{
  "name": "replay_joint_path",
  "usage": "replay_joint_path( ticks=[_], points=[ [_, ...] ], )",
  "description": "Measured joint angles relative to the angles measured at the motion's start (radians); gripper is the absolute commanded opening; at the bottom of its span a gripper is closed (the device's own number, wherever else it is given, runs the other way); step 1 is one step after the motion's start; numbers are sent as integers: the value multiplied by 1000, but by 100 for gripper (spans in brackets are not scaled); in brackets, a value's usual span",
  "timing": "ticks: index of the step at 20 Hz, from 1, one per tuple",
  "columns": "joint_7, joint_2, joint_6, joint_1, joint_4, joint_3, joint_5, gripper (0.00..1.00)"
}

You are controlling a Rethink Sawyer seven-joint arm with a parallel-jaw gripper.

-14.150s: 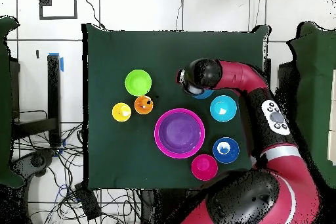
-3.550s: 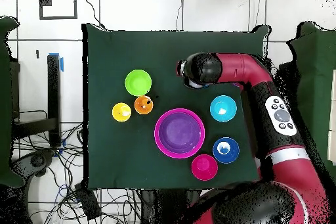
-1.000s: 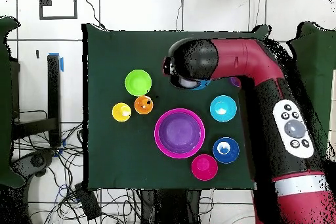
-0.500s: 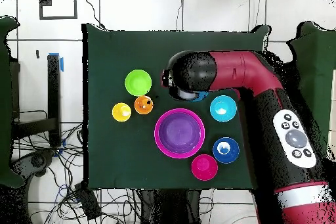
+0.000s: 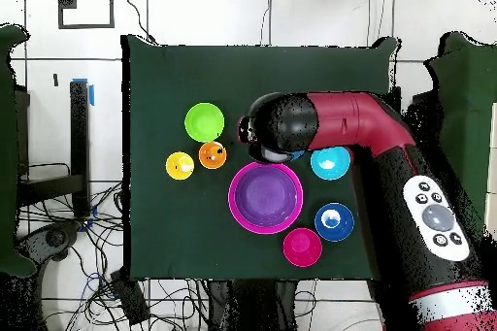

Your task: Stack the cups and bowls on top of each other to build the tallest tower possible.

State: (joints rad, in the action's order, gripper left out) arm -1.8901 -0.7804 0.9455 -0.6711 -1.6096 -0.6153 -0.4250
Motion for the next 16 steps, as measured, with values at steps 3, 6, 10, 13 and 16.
replay_joint_path(
  ticks=[3, 6, 10, 13, 16],
  points=[
    [0, -9, -15, -1, -23, 0, 0, 0],
    [0, -17, -46, 0, -53, 0, 0, 0],
    [0, -28, -82, -1, -87, 0, 0, 0],
    [0, -35, -118, 0, -117, 0, 1, 0],
    [0, -35, -145, 0, -135, 0, 0, 0]
  ],
)
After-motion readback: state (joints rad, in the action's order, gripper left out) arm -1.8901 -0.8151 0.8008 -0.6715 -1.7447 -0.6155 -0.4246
